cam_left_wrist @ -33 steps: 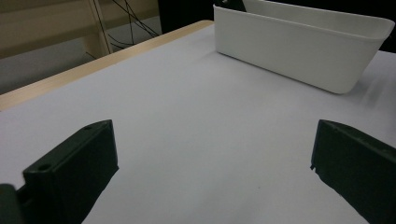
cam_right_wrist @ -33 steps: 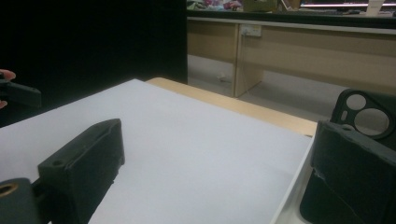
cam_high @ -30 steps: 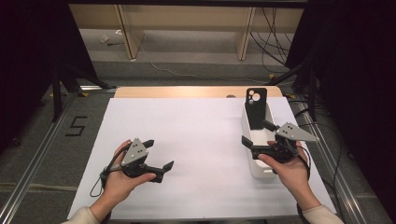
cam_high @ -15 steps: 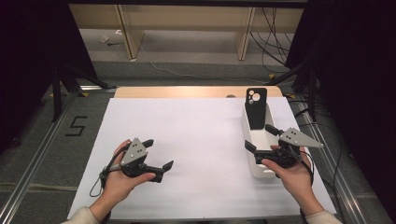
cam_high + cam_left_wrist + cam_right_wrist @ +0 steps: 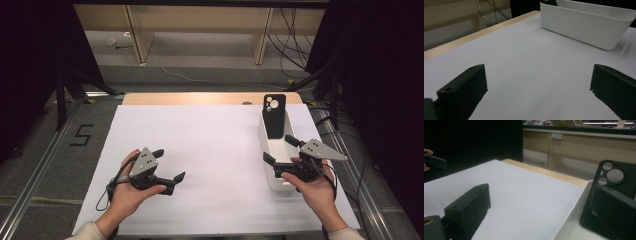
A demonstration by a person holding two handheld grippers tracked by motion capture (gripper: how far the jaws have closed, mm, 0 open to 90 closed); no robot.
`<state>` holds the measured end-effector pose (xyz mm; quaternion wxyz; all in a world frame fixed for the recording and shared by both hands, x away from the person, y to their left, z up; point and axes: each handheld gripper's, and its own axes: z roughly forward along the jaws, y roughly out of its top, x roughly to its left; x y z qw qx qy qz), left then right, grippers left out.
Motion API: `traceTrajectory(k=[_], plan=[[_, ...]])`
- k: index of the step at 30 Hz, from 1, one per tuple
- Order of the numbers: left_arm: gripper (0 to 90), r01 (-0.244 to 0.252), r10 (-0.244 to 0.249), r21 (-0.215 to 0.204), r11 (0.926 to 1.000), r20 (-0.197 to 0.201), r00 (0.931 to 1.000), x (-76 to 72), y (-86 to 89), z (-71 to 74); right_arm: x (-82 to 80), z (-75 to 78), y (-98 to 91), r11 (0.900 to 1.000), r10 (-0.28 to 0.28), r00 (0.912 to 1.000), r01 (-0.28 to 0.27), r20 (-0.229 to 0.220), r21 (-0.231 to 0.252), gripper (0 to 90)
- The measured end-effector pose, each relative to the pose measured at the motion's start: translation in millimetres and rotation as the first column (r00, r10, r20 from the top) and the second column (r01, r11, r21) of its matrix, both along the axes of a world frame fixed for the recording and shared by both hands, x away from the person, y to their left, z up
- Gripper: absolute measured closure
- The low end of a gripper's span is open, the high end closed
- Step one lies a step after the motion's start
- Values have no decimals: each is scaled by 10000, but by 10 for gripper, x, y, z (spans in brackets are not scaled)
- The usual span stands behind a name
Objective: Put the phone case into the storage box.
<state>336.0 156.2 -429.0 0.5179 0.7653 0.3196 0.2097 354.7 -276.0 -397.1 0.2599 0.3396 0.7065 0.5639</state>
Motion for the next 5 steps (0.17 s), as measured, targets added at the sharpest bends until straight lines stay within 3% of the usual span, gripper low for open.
traceTrajectory(k=[5], plan=[[5,1,-1,-13,10000,-3,10000,3,-6,1,3,-1,-4,10000,-52,10000,52,-2,-16,41]])
